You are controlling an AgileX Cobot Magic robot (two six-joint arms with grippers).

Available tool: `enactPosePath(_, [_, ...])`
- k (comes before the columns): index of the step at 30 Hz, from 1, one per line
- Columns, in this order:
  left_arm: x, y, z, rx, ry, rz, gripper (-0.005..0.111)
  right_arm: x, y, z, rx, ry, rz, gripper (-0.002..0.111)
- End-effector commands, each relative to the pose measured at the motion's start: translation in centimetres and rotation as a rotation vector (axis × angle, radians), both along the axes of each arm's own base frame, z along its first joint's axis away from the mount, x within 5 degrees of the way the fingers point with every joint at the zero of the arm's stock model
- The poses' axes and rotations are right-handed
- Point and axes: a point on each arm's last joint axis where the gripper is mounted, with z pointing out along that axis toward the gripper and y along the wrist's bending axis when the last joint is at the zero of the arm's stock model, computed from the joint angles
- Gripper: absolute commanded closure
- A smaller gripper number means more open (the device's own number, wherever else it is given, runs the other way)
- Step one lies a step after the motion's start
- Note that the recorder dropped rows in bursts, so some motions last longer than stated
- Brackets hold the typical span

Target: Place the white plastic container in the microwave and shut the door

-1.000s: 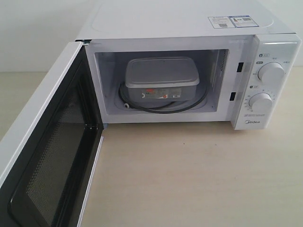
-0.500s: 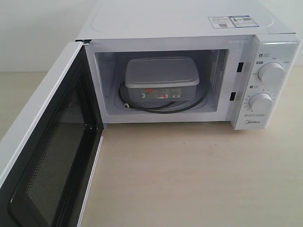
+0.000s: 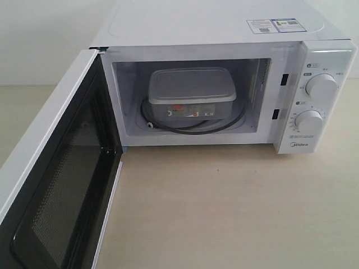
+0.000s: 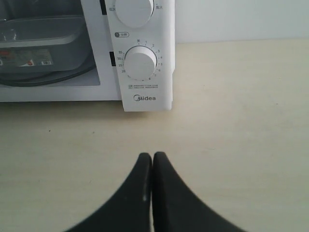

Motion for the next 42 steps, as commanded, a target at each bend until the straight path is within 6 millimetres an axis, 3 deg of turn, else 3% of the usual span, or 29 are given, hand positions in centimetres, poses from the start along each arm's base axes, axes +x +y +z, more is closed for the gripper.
enactPosePath(1, [-1.2, -0.2, 4.3, -0.091, -0.092, -0.024, 0.103, 0.0, 0.0, 0.0, -0.007, -0.007, -0.003, 0.108])
enactPosePath(7, [-3.4, -1.1, 7.9, -0.227, -0.056, -0.117, 0.103, 0.0, 0.0, 0.0, -0.007, -0.007, -0.003, 0.108])
enactPosePath(12, [-4.7, -2.2, 8.2, -0.306, 0.083, -0.223, 0.103, 0.0, 0.0, 0.0, -0.007, -0.007, -0.003, 0.108])
enactPosePath(21, [-4.9, -2.6, 8.5, -0.334, 0.076, -0.273, 0.103, 0.0, 0.0, 0.0, -0.007, -0.007, -0.003, 0.108])
enactPosePath(26, [-5.6, -2.5, 10.4, -0.28, -0.006, -0.283, 0.103, 0.0, 0.0, 0.0, -0.007, -0.007, -0.003, 0.108])
enactPosePath(31, [-3.2, -3.0, 12.1, -0.219, 0.176, -0.314, 0.103, 0.0, 0.0, 0.0, -0.007, -0.007, -0.003, 0.108])
enactPosePath(36, [1.3, -2.7, 11.2, -0.003, 0.408, -0.31, 0.103, 0.0, 0.0, 0.0, -0.007, -0.007, -0.003, 0.108])
enactPosePath(42, [5.7, -2.2, 10.2, 0.049, 0.499, -0.242, 0.103, 0.0, 0.0, 0.0, -0.007, -0.007, -0.003, 0.108])
